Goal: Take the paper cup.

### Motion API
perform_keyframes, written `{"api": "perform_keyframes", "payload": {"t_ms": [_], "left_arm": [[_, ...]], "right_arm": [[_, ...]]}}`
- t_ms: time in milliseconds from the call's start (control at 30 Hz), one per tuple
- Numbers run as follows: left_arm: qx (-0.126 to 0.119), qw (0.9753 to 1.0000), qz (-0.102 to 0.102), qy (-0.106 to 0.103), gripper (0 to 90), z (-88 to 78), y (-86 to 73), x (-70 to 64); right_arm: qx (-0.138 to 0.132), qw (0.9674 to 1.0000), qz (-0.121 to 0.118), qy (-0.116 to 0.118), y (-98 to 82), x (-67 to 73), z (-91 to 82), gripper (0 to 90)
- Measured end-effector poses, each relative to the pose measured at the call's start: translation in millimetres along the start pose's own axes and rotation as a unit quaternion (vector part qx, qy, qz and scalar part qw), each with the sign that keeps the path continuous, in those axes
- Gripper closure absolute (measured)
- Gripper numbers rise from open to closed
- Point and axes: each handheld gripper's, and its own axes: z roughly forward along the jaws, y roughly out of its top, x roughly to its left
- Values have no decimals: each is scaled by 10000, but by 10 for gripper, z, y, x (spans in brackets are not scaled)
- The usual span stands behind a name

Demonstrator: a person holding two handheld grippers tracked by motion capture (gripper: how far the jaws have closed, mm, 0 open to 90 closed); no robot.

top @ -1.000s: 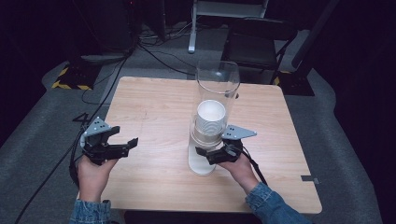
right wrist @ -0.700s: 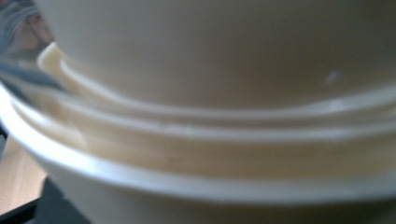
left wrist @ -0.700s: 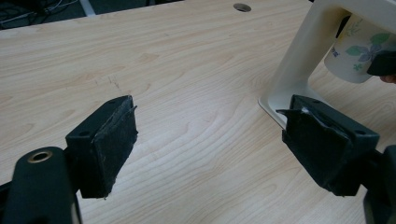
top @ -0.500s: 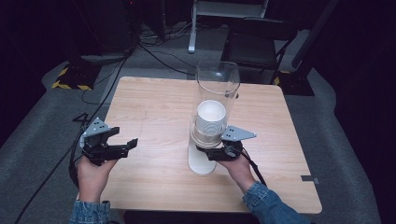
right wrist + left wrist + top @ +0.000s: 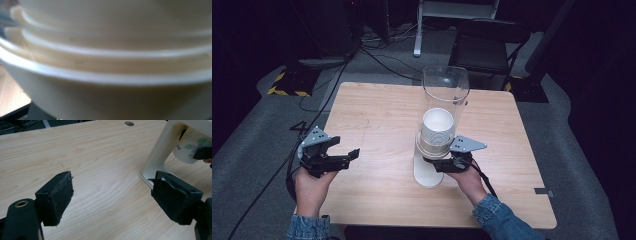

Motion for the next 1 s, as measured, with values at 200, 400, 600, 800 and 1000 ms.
{"api": "perform_keyframes", "payload": {"t_ms": [200, 400, 600, 800, 1000], "left_arm": [[-2, 10000, 4, -7, 177, 8, -4, 0], [3, 10000, -14, -30, 177, 6, -10, 7], [2, 10000, -16, -40, 176, 5, -11, 6], [4, 10000, -35, -48, 177, 13, -13, 2], [10, 10000, -35, -54, 177, 15, -10, 1]], "right_arm": [[1, 10000, -77, 44, -7, -16, -3, 309], [-93, 9997, -204, 51, -34, -38, 3, 309], [-131, 9990, -433, -2, -54, -62, 3, 310], [-185, 9988, -447, -17, -71, -61, 3, 309], [-195, 9996, -220, 8, -90, -36, 5, 307]]}}
